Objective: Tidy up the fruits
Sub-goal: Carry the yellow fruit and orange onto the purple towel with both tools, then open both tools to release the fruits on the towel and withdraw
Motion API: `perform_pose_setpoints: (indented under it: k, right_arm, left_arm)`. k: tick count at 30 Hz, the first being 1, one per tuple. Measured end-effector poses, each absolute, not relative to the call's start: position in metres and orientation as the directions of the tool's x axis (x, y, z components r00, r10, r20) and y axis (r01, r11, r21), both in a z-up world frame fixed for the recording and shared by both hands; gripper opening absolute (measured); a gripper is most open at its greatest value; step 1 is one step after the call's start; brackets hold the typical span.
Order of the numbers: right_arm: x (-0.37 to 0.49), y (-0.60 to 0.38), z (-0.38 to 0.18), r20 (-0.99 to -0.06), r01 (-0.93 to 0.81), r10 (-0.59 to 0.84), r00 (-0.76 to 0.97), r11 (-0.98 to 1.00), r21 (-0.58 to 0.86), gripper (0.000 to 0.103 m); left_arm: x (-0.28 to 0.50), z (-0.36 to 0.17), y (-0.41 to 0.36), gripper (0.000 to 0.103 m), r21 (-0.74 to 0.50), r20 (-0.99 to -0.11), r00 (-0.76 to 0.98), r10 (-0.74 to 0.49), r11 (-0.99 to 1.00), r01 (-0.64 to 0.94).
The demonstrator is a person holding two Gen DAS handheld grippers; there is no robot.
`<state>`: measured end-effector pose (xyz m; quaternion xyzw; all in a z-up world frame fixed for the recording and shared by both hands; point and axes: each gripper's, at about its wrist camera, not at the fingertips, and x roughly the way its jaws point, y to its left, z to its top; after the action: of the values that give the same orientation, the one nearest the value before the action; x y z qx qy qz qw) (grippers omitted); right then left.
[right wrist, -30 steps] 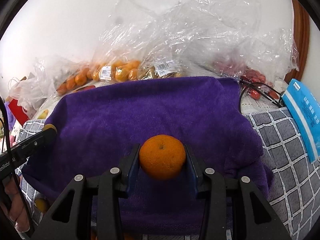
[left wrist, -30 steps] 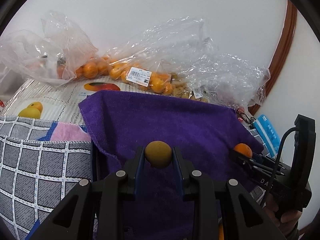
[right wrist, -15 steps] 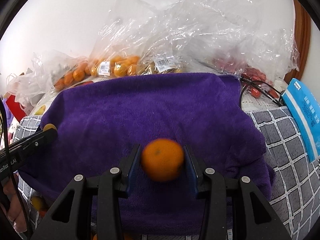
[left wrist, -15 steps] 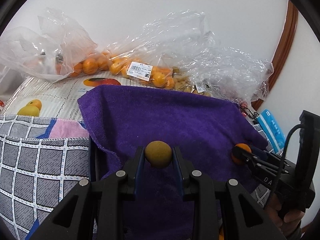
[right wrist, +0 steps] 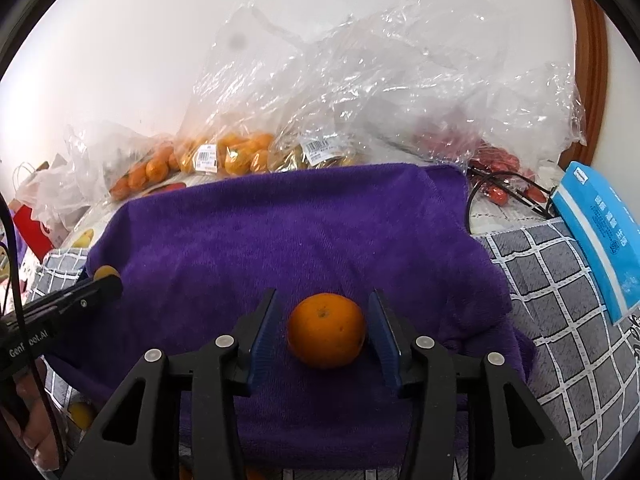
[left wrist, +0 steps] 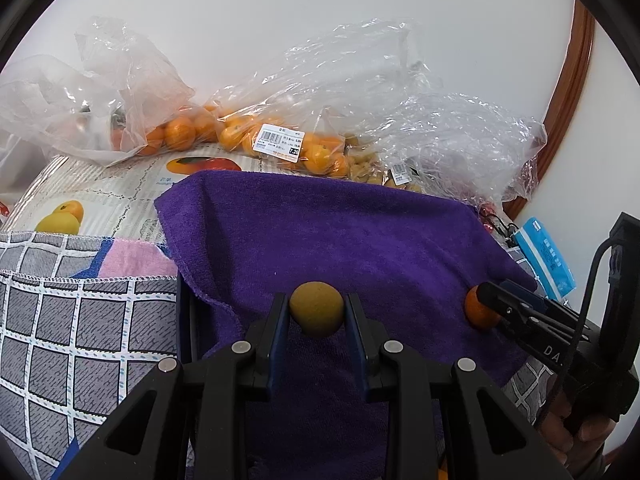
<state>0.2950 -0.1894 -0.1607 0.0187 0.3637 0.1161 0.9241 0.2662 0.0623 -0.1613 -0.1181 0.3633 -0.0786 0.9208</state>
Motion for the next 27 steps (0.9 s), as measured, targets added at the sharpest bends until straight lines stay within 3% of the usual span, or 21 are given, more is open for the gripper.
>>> perform_pose_setpoints:
  k: [19,27]
  right_arm:
    - [0.288,-0.194,-0.156,-0.623,-0.171,0.196,0.757,0.98,0.101,0.05]
    - [0.285,-0.199,-0.153,-0.61,-0.159,0.19,0.769,0.982,0.106,0.05]
  left_arm:
    - [0.264,-0.159,0.064,0.027,-0.294,-0.638,0.733,-0.237,0.954,0.053]
    - [0.258,-0.151,0.068,0.031,-0.314,-0.604,0.758,-0.245,0.948,0.056]
